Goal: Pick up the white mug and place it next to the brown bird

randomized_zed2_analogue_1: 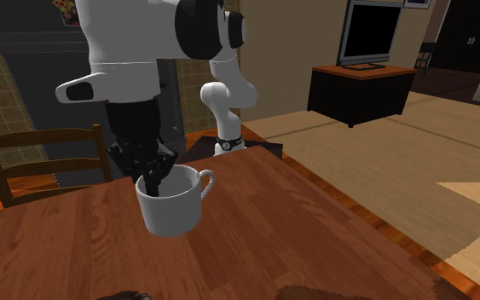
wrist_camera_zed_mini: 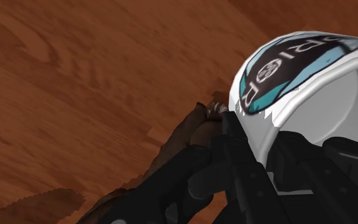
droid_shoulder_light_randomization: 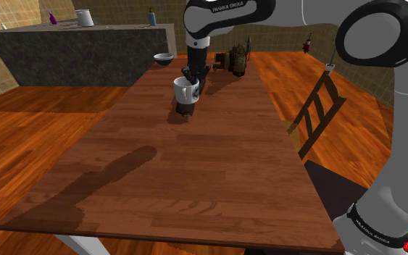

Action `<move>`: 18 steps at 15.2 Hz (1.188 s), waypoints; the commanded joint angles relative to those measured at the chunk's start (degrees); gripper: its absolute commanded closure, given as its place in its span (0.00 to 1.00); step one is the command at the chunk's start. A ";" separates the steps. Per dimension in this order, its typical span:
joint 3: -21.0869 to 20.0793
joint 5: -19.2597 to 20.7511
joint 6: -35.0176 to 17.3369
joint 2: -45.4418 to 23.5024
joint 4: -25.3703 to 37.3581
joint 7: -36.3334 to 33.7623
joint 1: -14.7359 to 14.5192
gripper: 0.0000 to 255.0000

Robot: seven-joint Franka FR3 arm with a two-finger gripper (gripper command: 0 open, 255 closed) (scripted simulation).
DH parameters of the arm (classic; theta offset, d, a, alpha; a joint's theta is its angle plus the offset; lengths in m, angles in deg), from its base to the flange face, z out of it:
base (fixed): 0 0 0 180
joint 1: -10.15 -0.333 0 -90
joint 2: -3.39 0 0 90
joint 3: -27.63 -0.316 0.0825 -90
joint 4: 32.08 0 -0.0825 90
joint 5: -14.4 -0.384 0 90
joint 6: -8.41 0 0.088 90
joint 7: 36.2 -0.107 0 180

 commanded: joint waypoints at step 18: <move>0.06 0.01 -13.57 -1.92 -11.62 0.27 0.04 1.00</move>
